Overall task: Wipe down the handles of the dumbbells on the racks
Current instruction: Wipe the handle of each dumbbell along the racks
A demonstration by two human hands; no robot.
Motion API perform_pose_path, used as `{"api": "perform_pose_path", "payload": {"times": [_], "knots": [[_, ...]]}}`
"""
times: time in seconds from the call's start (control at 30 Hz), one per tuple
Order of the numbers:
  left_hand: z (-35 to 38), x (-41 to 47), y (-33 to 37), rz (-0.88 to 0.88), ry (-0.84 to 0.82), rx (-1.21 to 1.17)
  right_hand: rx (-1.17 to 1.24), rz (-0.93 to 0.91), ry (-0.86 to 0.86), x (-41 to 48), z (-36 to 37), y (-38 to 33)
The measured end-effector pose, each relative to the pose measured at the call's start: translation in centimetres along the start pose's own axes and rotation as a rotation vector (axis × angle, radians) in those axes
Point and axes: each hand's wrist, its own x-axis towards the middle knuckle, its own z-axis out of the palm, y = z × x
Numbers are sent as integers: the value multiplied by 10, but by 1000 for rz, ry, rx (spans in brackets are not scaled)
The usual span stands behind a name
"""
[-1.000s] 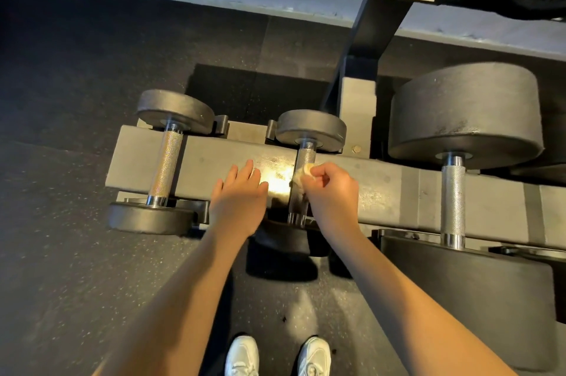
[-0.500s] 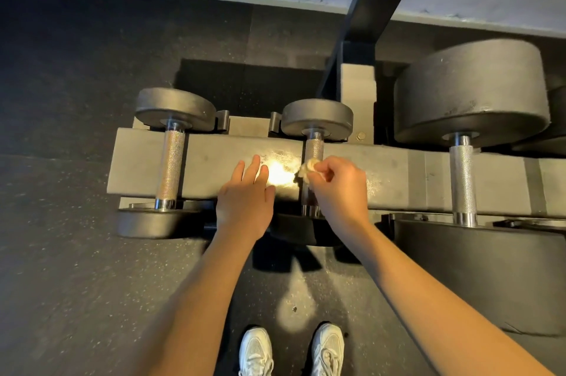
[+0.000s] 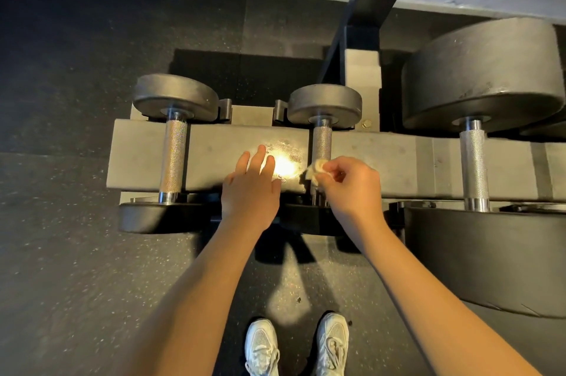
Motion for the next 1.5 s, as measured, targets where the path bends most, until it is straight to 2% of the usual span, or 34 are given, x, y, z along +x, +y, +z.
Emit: {"api": "perform_pose_path", "payload": {"times": [0.13, 0.23, 0.37, 0.53, 0.63, 0.73, 0.9, 1.07, 1.17, 1.27, 1.4, 1.5], "knots": [[-11, 1, -1, 32, -17, -88, 20, -19, 103, 17, 3, -8], [-13, 0, 6, 49, -27, -400, 16, -19, 128, 6, 8, -6], [-18, -2, 27, 81, -41, -710, 172, 69, 27, -12, 4, -2], [-35, 3, 41, 88, 137, -912, 412, 83, 34, -16, -4, -11], [-39, 11, 43, 47, 241, -918, 556, 77, 32, -21, -10, -11], [-38, 27, 45, -35, 324, -914, 426, 111, 43, -28, -3, -5], [-30, 46, 55, 3, 303, -831, 183, 130, 43, -26, 10, 1], [-18, 25, 51, 102, 318, -742, 117, 104, 57, -27, 9, 4], [-17, 22, 54, 65, 319, -729, 128, 109, 70, -26, 10, 4], [-25, 31, 60, 29, 410, -818, 153, 109, 72, -26, 10, 4], [-26, 37, 61, -12, 343, -800, 168, 107, 82, -27, 12, 8], [-26, 25, 55, 22, 215, -720, 159, 96, 101, -28, 12, 9]]}}
